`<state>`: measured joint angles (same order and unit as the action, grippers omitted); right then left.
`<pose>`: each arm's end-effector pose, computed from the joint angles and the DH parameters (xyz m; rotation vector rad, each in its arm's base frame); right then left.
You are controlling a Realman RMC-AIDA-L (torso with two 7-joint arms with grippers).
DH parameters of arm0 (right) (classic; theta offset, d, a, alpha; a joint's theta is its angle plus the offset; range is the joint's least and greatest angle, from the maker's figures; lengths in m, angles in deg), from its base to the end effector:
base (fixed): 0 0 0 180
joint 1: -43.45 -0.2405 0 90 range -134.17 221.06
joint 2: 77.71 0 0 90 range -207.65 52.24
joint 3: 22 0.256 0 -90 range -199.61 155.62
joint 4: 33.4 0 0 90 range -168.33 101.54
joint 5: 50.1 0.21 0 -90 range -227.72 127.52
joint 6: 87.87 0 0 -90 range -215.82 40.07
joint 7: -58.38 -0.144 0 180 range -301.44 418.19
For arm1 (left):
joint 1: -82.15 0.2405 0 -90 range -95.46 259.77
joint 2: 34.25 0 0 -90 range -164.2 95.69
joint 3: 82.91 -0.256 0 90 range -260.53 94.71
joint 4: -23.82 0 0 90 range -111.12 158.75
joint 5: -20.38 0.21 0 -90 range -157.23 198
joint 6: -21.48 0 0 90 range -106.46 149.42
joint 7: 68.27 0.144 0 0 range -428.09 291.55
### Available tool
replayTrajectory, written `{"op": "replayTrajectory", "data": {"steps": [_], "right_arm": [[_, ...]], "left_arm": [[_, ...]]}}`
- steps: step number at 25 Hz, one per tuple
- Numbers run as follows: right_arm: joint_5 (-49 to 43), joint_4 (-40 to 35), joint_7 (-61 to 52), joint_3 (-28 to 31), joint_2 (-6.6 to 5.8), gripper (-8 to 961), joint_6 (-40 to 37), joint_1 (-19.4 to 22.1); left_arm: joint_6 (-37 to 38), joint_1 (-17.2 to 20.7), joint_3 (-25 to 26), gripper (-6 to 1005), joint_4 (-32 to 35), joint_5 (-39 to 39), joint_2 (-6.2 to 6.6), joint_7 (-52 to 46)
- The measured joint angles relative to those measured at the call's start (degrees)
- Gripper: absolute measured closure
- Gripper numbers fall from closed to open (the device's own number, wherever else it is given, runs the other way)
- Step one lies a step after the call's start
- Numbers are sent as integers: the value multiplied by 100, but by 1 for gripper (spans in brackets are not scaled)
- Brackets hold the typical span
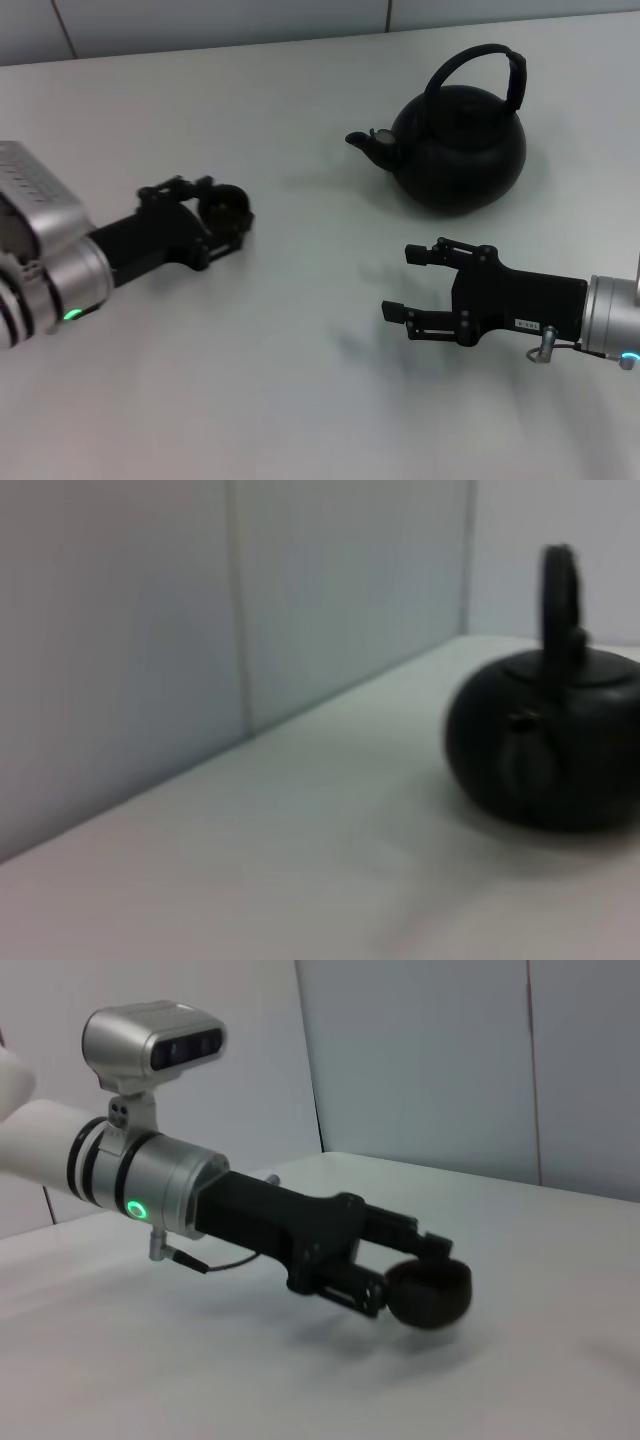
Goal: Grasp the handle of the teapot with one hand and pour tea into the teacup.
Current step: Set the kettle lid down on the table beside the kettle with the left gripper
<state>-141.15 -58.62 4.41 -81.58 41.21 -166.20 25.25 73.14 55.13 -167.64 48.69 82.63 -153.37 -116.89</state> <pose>0.3119 0.2681 -0.0508 -2.6055 0.5135 0.6905 -0.2744 0.3443 -0.0785 -2.4585 -0.4106 -0.4976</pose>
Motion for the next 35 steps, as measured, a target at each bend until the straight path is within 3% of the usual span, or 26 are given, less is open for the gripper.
{"op": "replayTrajectory", "data": {"steps": [7, 28, 33, 35], "right_arm": [[8, 0, -1, 0, 0, 129, -13, -28], [32, -9, 0, 0, 0, 130, 6, -87], [35, -7, 0, 0, 0, 130, 21, -87], [35, -3, 0, 0, 0, 130, 53, -87]], "left_arm": [[-168, -163, -739, 306, -14, -117, -7, -98], [-107, -64, -912, 308, -2, -133, -7, -95], [34, -5, -914, 189, 37, -133, 0, -105], [85, 34, -914, 189, 63, -129, 10, -120]]}}
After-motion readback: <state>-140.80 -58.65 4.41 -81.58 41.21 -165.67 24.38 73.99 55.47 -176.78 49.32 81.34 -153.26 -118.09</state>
